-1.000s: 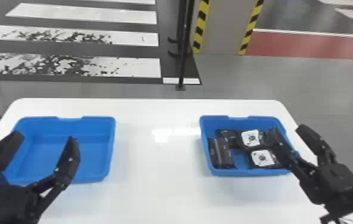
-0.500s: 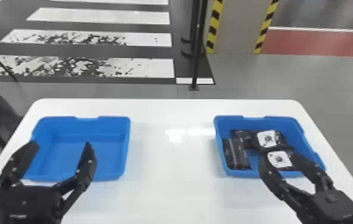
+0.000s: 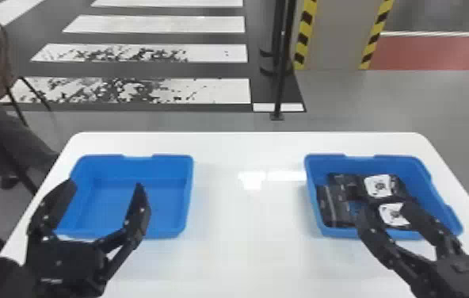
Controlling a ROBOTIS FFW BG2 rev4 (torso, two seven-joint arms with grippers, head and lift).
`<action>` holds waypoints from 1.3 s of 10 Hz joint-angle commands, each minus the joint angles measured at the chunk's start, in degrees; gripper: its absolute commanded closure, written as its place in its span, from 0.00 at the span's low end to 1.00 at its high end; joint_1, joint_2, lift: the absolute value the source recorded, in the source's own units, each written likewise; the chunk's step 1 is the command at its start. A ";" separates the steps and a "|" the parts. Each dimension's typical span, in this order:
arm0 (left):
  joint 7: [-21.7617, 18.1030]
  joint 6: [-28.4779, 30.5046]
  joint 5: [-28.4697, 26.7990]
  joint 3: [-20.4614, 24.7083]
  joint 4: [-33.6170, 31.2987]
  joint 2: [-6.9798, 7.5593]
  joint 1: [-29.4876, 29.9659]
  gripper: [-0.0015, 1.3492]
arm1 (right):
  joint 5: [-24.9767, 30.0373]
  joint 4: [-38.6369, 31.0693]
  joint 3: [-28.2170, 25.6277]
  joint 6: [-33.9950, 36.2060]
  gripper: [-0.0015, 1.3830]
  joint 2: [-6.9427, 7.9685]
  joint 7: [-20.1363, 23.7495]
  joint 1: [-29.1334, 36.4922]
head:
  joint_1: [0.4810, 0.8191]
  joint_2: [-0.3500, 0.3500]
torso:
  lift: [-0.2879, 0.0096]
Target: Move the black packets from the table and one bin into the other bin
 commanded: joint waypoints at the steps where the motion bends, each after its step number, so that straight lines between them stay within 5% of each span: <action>1: 0.00 -0.07 0.07 -0.23 0.00 0.12 -0.22 0.09 | 0.00 0.11 0.00 0.06 0.22 0.00 0.00 -0.14 | 0.63 0.51 | 0.60; 13: 0.00 -1.48 -0.84 0.23 0.00 0.04 0.48 0.09 | -0.58 -1.02 -0.57 -1.91 0.22 0.09 -0.35 0.99 | 0.63 0.50 | 0.60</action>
